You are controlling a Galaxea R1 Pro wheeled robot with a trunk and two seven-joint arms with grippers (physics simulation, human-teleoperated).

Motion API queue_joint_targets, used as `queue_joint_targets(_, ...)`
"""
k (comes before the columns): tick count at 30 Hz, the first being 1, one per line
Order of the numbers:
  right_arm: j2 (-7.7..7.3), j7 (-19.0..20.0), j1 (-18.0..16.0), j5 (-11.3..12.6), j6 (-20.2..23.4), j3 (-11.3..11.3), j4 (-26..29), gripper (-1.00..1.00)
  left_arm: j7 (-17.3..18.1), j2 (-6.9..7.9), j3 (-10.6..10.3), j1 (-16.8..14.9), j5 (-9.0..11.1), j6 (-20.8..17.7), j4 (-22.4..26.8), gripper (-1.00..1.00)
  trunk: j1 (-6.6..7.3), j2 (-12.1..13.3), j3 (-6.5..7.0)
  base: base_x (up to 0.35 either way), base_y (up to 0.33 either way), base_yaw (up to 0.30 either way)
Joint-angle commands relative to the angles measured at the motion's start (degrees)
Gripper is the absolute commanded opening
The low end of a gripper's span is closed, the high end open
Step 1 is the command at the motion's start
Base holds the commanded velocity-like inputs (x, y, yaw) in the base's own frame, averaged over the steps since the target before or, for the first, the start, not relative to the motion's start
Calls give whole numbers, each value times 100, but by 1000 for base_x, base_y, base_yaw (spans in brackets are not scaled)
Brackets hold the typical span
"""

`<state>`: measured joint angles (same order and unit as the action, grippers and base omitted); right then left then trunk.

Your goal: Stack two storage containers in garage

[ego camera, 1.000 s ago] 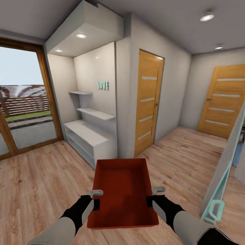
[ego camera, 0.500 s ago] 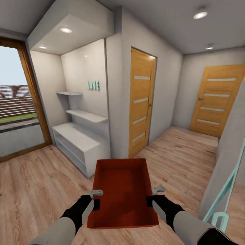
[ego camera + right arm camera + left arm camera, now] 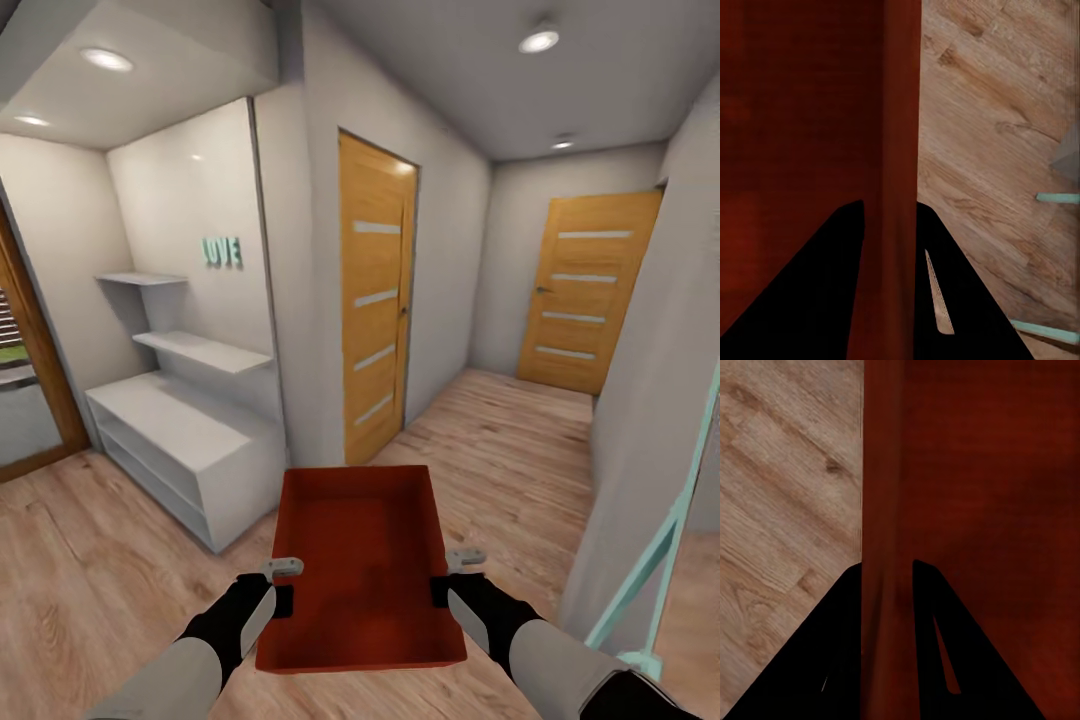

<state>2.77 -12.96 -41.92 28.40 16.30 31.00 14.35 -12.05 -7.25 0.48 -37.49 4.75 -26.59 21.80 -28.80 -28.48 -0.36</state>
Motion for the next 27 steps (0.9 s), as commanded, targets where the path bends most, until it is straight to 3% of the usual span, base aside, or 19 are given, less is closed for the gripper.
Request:
queue_joint_targets(1,-4,-40,-9,-36,-127,47,24,-100,-61,197,-39,4,-62,-48,-114,-100,-5,-5,-3,322,0,-182)
queue_joint_targets(27,-4,-40,-9,-36,-127,47,24,-100,-61,198,-39,4,-62,-48,-114,-100,-5,-5,6,323,0,-28)
